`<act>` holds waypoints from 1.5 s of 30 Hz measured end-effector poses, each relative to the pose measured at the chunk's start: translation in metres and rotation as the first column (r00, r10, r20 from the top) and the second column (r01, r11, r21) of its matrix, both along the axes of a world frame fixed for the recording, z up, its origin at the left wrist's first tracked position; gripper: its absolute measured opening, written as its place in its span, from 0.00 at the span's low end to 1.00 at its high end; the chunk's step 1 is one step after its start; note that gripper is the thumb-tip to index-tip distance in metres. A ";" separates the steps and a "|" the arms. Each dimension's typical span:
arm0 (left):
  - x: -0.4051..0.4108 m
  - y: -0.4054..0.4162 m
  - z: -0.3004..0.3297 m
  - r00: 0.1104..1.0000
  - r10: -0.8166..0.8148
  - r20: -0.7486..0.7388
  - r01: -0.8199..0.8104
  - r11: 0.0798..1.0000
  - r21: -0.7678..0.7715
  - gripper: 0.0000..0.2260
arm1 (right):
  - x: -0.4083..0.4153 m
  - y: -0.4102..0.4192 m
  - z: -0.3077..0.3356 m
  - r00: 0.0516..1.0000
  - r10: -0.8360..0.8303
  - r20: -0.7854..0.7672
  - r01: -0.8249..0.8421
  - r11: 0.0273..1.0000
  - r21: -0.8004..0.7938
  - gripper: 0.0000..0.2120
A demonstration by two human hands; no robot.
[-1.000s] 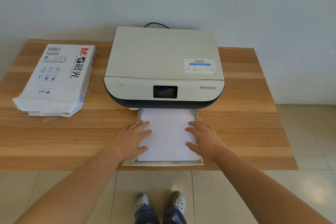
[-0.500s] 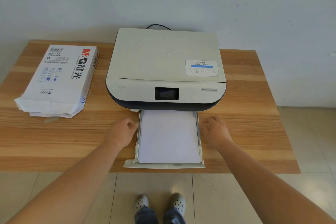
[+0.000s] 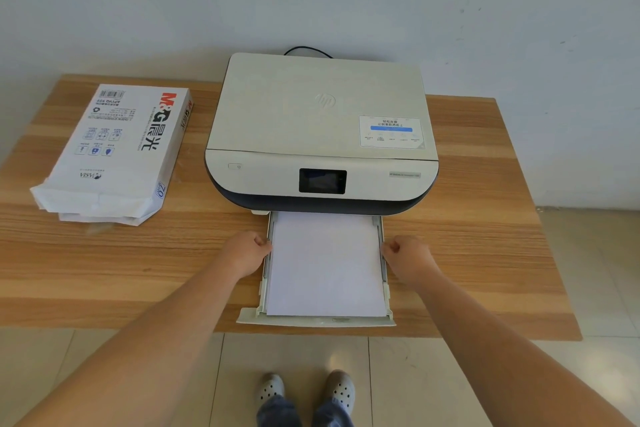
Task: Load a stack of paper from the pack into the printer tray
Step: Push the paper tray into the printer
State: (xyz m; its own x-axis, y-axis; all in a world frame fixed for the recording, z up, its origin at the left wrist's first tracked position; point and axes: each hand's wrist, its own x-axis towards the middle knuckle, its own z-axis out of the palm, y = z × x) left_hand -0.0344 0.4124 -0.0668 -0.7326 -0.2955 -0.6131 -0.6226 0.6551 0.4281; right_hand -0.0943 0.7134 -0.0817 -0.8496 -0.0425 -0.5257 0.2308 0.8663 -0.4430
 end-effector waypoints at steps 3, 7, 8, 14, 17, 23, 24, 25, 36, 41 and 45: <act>-0.001 0.000 -0.001 1.000 -0.011 0.010 0.011 1.000 -0.016 0.09 | -0.001 -0.001 0.001 0.999 -0.004 0.032 0.003 1.000 0.013 0.12; -0.004 0.001 0.000 1.000 -0.017 0.010 0.017 1.000 -0.023 0.08 | -0.005 -0.002 0.004 0.999 -0.002 0.047 0.000 1.000 0.026 0.09; -0.005 0.001 0.001 1.000 -0.018 0.010 0.019 1.000 -0.024 0.08 | -0.006 -0.002 0.004 0.998 0.004 0.055 -0.005 1.000 0.026 0.09; -0.008 -0.001 0.001 0.998 -0.059 0.008 0.059 0.998 -0.012 0.08 | -0.009 -0.006 0.010 0.990 0.120 0.080 -0.127 0.987 0.094 0.12; -0.009 0.000 0.001 0.998 -0.064 0.011 0.064 0.998 -0.017 0.08 | -0.010 -0.007 0.011 0.985 0.149 0.090 -0.159 0.981 0.111 0.12; -0.011 0.000 0.001 0.996 -0.082 0.027 0.082 0.996 -0.018 0.08 | -0.011 -0.006 0.010 0.977 0.197 0.085 -0.206 0.971 0.124 0.10; -0.011 0.000 0.001 0.996 -0.084 0.030 0.084 0.996 -0.017 0.08 | -0.011 -0.006 0.010 0.976 0.203 0.085 -0.212 0.969 0.126 0.11; -0.011 0.000 0.001 0.996 -0.085 0.031 0.086 0.996 -0.019 0.08 | -0.011 -0.006 0.009 0.975 0.207 0.086 -0.216 0.968 0.127 0.11; -0.010 0.001 0.001 0.994 -0.106 0.017 0.107 0.993 -0.046 0.09 | -0.010 -0.006 0.011 0.976 0.200 0.085 -0.209 0.970 0.127 0.10; -0.010 0.001 0.001 0.996 -0.092 0.009 0.092 0.995 -0.032 0.09 | -0.011 -0.009 0.013 0.976 0.198 0.090 -0.210 0.968 0.140 0.10; -0.010 0.002 0.002 0.995 -0.096 -0.006 0.095 0.995 -0.025 0.09 | -0.010 -0.010 0.013 0.978 0.188 0.091 -0.199 0.970 0.136 0.09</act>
State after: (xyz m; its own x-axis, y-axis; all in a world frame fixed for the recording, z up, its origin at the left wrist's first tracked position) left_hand -0.0443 0.4142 -0.0649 -0.7626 -0.2392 -0.6010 -0.5536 0.7218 0.4152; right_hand -0.1047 0.7029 -0.0690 -0.7894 -0.1214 -0.6017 0.0807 0.9512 -0.2979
